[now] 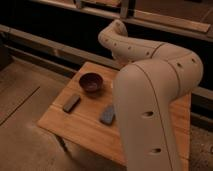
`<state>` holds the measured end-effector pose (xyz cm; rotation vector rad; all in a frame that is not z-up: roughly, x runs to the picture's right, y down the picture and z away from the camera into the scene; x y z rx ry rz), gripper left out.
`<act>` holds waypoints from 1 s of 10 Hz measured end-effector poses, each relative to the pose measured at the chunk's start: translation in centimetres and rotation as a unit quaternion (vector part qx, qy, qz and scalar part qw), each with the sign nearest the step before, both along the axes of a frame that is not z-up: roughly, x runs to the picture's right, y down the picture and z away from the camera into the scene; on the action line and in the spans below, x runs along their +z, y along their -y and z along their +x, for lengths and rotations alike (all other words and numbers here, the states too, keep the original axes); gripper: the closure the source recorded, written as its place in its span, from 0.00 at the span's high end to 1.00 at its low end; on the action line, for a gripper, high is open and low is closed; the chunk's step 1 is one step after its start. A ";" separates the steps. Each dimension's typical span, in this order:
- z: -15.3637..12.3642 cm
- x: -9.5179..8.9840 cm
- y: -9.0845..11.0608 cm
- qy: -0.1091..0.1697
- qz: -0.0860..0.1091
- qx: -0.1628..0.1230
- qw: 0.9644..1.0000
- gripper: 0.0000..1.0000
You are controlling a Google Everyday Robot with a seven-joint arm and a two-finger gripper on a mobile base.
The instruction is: Place the pepper in the ceramic cup
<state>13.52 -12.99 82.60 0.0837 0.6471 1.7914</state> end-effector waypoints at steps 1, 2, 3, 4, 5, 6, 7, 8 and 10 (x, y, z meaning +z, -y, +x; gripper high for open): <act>0.1 0.0 -0.1 -0.002 -0.002 -0.001 1.000 0.00; 0.1 -0.1 -0.3 -0.004 -0.004 -0.004 1.000 0.00; -0.1 -0.1 -0.7 -0.006 -0.009 -0.007 1.000 0.00; -0.4 -0.1 -1.0 -0.006 -0.013 -0.007 1.000 0.00; -1.0 0.0 -1.5 -0.006 -0.017 -0.008 1.000 0.00; -1.3 0.1 -1.7 -0.006 -0.019 -0.008 1.000 0.00; -1.4 0.1 -2.0 -0.007 -0.023 -0.006 1.000 0.00; -1.3 0.2 -2.3 -0.010 -0.026 -0.005 1.000 0.00; -0.8 0.2 -2.4 -0.017 -0.028 -0.005 0.999 0.00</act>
